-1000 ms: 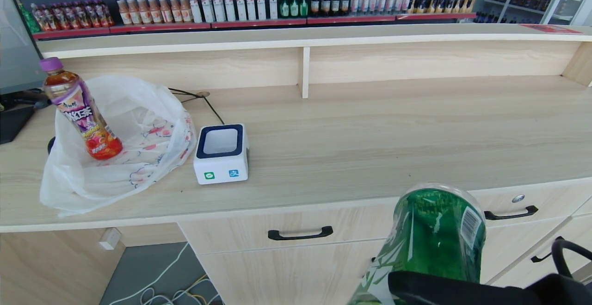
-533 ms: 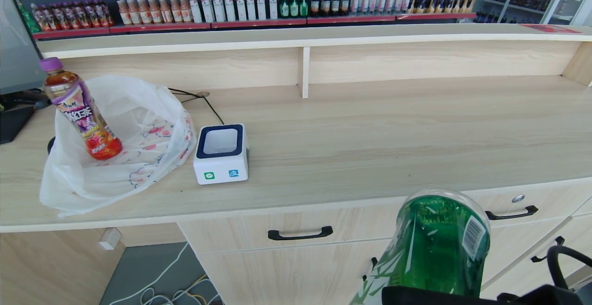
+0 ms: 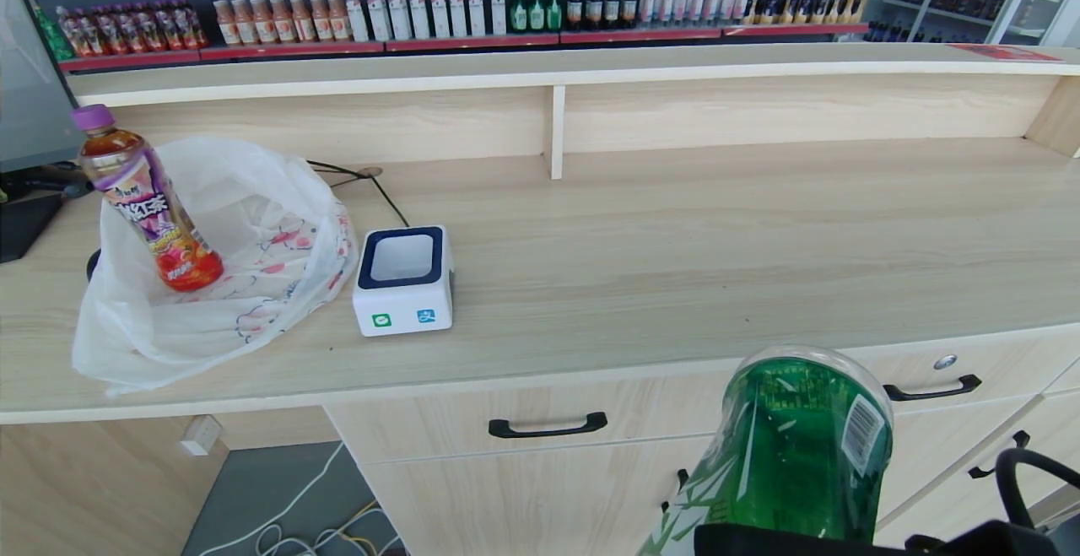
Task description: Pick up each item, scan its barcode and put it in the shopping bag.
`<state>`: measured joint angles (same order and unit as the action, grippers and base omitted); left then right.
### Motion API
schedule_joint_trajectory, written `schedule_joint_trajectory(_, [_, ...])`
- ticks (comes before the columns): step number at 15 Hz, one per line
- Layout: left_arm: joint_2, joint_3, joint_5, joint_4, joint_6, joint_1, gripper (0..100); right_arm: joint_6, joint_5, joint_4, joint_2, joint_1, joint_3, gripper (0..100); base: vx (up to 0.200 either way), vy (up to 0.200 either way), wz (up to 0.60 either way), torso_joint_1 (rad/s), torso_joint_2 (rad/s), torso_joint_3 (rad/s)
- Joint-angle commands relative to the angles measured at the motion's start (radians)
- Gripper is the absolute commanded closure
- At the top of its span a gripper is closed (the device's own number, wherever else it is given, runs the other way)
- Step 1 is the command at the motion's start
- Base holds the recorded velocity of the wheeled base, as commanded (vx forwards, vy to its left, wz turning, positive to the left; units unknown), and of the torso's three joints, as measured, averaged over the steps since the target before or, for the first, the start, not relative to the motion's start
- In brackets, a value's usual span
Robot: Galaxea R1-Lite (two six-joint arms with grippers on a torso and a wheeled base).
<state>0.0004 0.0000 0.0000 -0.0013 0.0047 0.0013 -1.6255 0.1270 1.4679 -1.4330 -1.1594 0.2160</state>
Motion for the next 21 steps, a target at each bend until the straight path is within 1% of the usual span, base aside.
schedule_joint_trajectory(1, [0.000,0.000,0.000,0.000,0.000,0.000,0,0.000,0.000,0.000,-0.001,0.000,0.000,100,0.000,0.000,0.00,0.000,0.00,0.000])
schedule_joint_trajectory(5, [0.000,0.000,0.000,0.000,0.000,0.000,0,0.001,0.002,0.000,0.005,0.000,0.003,100,0.000,0.000,0.00,0.000,0.00,0.000])
schedule_joint_trajectory(8, [0.000,0.000,0.002,0.000,0.000,0.000,0,0.049,0.000,0.000,0.020,0.000,-0.001,100,0.000,0.000,0.00,0.000,0.00,0.000])
schedule_joint_trajectory(10, [0.000,0.000,0.000,0.000,0.000,0.000,0,0.177,-0.012,0.003,0.039,0.004,0.039,100,0.000,0.000,0.00,0.000,0.00,0.000])
schedule_joint_trajectory(12, [0.000,0.000,0.002,0.000,0.000,0.000,0,0.303,-0.050,0.003,0.042,0.021,0.091,100,0.000,0.000,0.00,0.000,0.00,0.000])
schedule_joint_trajectory(13, [0.000,0.000,0.002,0.000,0.000,0.000,0,0.386,-0.063,0.003,0.042,0.040,0.114,100,0.000,0.000,0.00,0.000,0.00,0.000])
schedule_joint_trajectory(14, [0.000,0.000,0.000,0.000,0.000,0.000,0,0.489,-0.067,0.003,0.043,0.076,0.140,100,0.000,0.000,0.00,0.000,0.00,0.000])
schedule_joint_trajectory(15, [0.000,0.000,0.000,0.000,0.000,0.000,0,0.526,-0.069,0.003,0.045,0.090,0.152,100,0.000,0.000,0.00,0.000,0.00,0.000])
schedule_joint_trajectory(16, [0.000,0.000,0.002,0.000,0.000,0.000,0,0.622,-0.086,0.003,0.046,0.121,0.160,100,0.000,0.000,0.00,0.000,0.00,0.000])
schedule_joint_trajectory(18, [0.000,0.000,0.000,0.000,0.000,0.000,0,0.737,-0.139,0.002,0.040,0.148,0.148,100,0.000,0.000,0.00,0.000,0.00,0.000])
schedule_joint_trajectory(21, [0.000,0.000,0.002,0.000,0.000,0.000,0,0.877,-0.168,-0.004,0.011,0.187,0.175,100,0.000,0.000,0.00,0.000,0.00,0.000])
